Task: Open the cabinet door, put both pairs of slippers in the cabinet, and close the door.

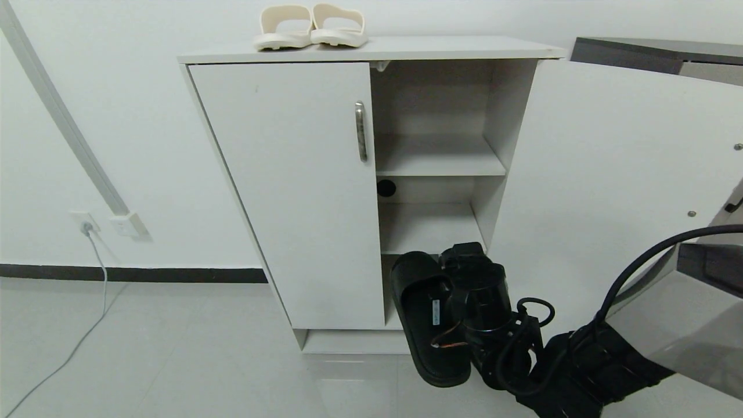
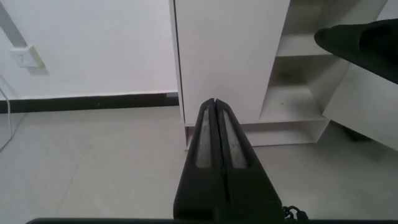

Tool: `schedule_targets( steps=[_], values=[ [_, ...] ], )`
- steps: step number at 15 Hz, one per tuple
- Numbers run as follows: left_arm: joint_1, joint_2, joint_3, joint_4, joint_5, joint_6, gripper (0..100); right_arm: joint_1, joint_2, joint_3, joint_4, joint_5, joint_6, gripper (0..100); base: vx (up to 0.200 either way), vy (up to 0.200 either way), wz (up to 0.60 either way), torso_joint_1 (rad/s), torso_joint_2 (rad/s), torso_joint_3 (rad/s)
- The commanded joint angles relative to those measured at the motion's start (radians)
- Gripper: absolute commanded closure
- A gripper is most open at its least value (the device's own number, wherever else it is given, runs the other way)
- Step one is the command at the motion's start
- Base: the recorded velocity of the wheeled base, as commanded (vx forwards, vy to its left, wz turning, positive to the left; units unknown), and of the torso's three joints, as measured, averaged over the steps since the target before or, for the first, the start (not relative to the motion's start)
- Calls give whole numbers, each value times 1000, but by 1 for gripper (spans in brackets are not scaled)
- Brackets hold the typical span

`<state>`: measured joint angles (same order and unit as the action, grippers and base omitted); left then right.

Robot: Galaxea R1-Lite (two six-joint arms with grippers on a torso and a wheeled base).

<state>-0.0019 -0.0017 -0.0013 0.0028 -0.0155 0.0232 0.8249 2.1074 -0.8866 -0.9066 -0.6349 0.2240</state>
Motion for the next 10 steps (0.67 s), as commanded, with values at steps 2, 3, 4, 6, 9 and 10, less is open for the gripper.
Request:
schedule_targets(
  steps=[2,3,4,6,9,10],
  values=[
    [-1,2,0,0,0,0,100,-4,40,-34,0,9,-2,100,0,0,0,5,2,-188],
    [0,2,0,0,0,0,100,-6,63,-60,0,9,-2,100,0,0,0,2,2,-203],
    [0,2,1,0,0,0,100,-9,80,-75,-3,6,0,100,0,0,0,2,12,-207],
    [0,2,0,0,-1,1,100,-16,86,-77,-15,6,-2,100,0,0,0,2,2,-210],
    [0,2,0,0,-1,1,100,-20,91,-72,-17,0,-6,100,0,0,0,4,1,-198],
    [0,2,0,0,-1,1,100,-20,89,-75,-25,-2,-2,100,0,0,0,7,2,-188]
  ],
)
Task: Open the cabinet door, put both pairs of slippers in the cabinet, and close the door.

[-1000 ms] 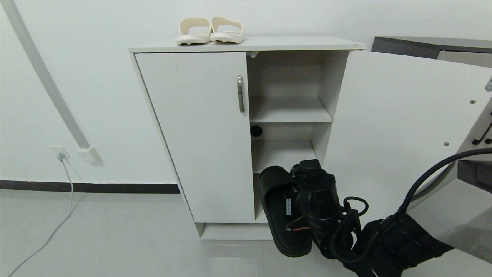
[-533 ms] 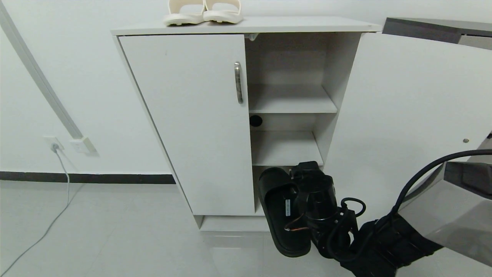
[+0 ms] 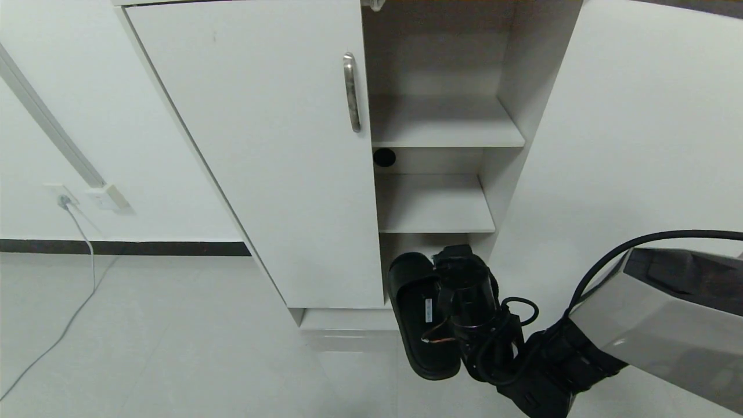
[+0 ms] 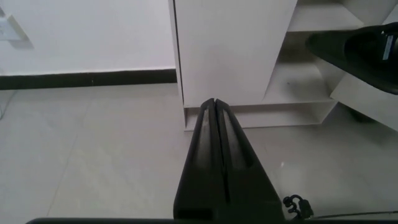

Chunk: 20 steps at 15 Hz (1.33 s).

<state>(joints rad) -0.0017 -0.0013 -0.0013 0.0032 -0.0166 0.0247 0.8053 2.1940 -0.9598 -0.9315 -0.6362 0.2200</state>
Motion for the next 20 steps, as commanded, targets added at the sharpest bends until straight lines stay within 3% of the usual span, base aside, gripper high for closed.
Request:
schedule_targets(
  steps=[1,4,6,8,20],
  values=[
    [0,1,0,0,0,0,100,-2,4,-2,-33,-3,1,100,0,0,0,2,2,-198],
    [-1,1,0,0,1,0,100,-11,3,15,-162,-48,-70,100,0,0,0,4,2,-180],
    [0,1,0,0,1,0,100,-28,52,23,-385,-103,-186,100,0,0,0,1,4,-47],
    [-1,1,1,0,1,0,100,-48,82,19,-486,-111,-251,100,0,0,0,0,0,0],
    [0,1,0,0,0,0,100,-54,84,21,-487,-109,-249,100,17,0,0,0,1,0]
  ],
)
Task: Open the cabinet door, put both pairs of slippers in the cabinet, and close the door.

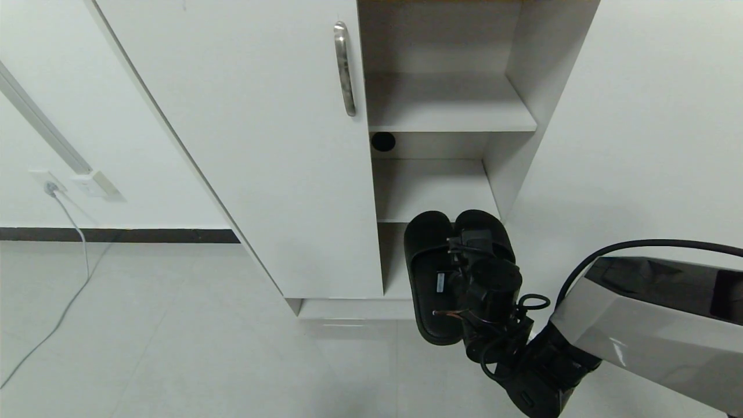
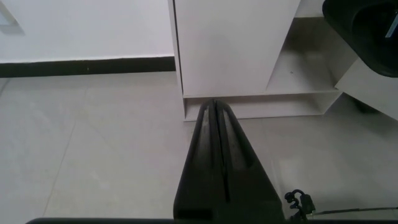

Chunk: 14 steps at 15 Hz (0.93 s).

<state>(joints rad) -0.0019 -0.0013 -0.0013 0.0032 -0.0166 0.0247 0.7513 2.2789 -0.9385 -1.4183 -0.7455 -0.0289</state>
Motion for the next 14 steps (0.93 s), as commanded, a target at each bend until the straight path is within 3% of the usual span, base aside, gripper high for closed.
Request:
schedule_targets(
  steps=[1,9,11,14],
  values=[
    [0,1,0,0,1,0,100,0,-1,0,-1,0,0,100,200,0,0,2,-2,2],
    [0,1,1,0,1,0,100,-1,28,-3,-1,2,4,100,200,0,0,4,2,2],
    [0,1,0,0,1,0,100,-12,47,-45,6,2,3,100,0,0,0,0,0,0],
    [0,1,0,0,1,0,100,-49,53,-167,130,8,4,100,0,0,0,0,0,0]
  ],
)
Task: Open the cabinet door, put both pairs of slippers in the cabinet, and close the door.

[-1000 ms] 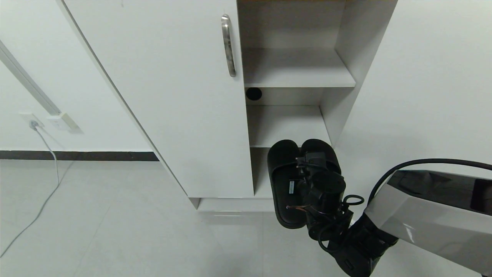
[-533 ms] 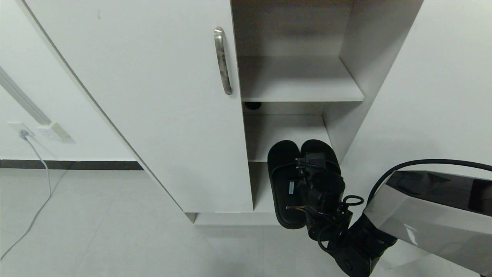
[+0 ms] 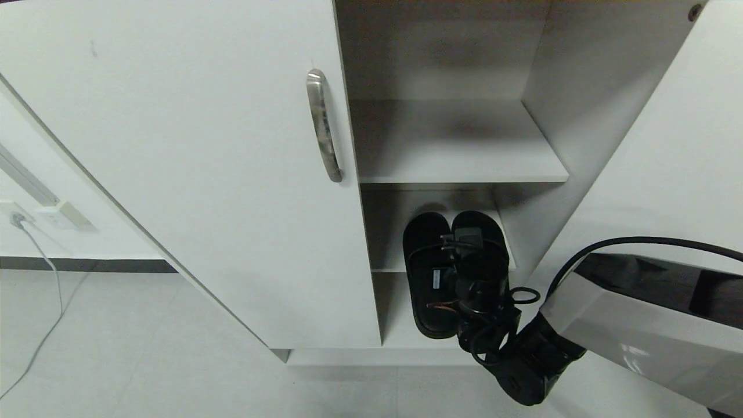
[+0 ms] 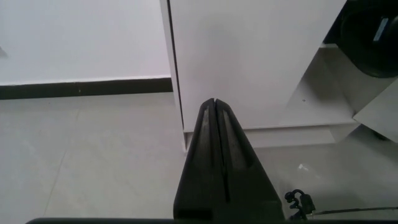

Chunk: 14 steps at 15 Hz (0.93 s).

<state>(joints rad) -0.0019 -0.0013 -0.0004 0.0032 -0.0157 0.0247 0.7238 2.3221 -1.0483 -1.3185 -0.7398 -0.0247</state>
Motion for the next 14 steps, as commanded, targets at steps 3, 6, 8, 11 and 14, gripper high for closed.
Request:
schedule_targets(
  steps=[3,6,8,11,14],
  values=[
    [-1,1,0,0,0,0,100,-58,52,-191,113,16,0,100,0,0,0,0,0,0],
    [0,1,-1,0,0,0,100,-76,94,-323,206,28,0,100,0,0,0,0,0,0],
    [0,1,-1,0,0,0,100,-86,117,-397,255,30,0,100,0,0,0,0,0,0],
    [0,1,0,0,0,0,100,-98,151,-518,334,31,0,100,0,0,0,0,0,0],
    [0,1,-1,0,0,0,100,-106,178,-601,390,40,2,100,0,0,0,0,0,0]
  ],
)
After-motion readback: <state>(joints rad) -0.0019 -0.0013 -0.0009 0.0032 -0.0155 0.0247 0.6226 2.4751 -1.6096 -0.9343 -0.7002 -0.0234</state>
